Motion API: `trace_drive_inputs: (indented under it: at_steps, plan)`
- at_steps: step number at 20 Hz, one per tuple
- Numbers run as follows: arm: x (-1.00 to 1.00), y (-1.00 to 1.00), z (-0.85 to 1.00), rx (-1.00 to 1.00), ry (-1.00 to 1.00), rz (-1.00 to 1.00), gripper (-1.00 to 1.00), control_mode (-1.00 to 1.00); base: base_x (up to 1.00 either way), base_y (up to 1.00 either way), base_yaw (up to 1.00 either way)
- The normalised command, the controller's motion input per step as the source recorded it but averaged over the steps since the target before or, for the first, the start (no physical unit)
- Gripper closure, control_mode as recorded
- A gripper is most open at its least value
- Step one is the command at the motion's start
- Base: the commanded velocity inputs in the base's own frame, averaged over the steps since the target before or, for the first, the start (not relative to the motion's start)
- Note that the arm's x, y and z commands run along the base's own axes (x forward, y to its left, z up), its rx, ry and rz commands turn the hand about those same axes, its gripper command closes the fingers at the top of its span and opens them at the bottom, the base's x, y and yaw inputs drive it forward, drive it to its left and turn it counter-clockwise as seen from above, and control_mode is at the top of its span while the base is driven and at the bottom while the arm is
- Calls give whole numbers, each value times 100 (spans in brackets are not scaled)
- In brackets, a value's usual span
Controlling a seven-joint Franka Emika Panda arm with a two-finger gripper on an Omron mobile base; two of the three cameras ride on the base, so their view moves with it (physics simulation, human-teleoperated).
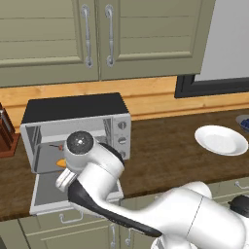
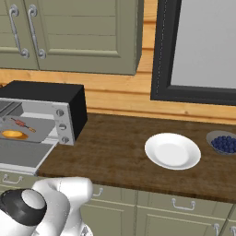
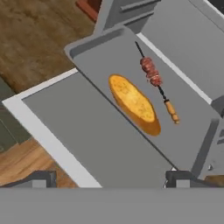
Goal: Pick up the kebab skewer and baguette bread, and place them inside the toaster oven. Close the toaster oven door and start by setting the timer.
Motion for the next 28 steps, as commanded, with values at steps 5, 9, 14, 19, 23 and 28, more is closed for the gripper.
trace_drive_inputs:
  at_steps: [5,9,14,19,23,28]
  plan:
    - [-3,-48,-24,16,25,-49,-100,-100,0,0,0]
    - [0,-43,-33,17,25,-47,-100,-100,0,0,0]
    - [2,0,-41,14,11,-43,-100,-100,0,0,0]
    - [23,0,-25,8,5,-38,-100,-100,0,0,0]
    - [23,0,-29,6,5,-26,-100,-100,0,0,0]
    - [41,1,-31,2,3,-12,-100,-100,0,0,0]
